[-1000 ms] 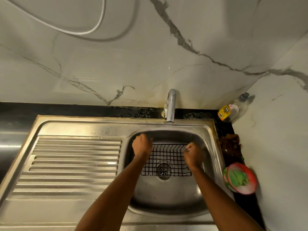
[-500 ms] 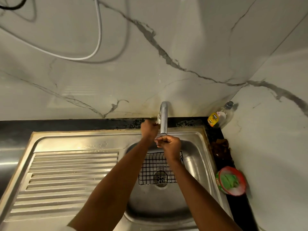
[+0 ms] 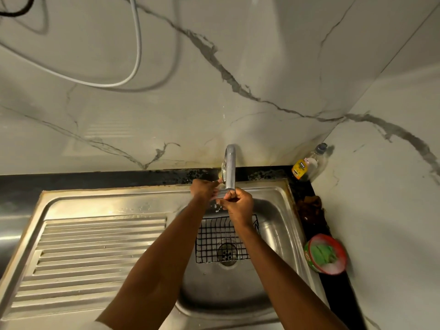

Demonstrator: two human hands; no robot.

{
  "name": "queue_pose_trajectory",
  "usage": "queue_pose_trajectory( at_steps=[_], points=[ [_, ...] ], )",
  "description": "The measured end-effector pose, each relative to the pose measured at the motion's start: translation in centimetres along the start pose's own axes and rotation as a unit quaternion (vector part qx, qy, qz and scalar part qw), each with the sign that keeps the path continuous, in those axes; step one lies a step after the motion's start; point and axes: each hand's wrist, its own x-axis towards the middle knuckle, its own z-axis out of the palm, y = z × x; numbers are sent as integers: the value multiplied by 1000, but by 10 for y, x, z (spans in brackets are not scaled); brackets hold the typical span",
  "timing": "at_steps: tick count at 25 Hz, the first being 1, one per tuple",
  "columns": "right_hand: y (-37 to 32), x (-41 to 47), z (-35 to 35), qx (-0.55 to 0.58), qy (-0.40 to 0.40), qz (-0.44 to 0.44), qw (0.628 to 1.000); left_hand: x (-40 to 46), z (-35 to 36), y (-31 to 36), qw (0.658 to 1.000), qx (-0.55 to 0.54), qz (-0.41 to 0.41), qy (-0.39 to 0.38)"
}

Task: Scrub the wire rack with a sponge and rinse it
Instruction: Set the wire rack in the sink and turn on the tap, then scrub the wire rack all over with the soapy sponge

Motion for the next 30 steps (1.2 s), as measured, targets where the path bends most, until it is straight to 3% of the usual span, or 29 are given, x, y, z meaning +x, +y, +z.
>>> queue_pose_trajectory(
  at_steps=[6, 11, 17, 21, 26, 30],
  points=[
    [14, -9, -19, -25, 15, 13, 999, -29, 13, -45, 998, 42, 12, -40],
    [40, -19, -55, -114, 52, 40, 991, -53, 17, -72, 993, 100, 49, -42],
    [65, -51, -145, -276, 168, 42, 946, -92, 66, -95, 954, 255, 121, -100],
    [71, -61, -215, -339, 250, 103, 901, -131, 123, -101, 935, 253, 158, -191],
    [87, -65, -247, -492, 102, 172, 847, -162, 174, -121, 940, 187, 143, -247],
    [85, -60, -247, -494, 84, 163, 850, -174, 194, -127, 940, 179, 150, -249]
  ],
)
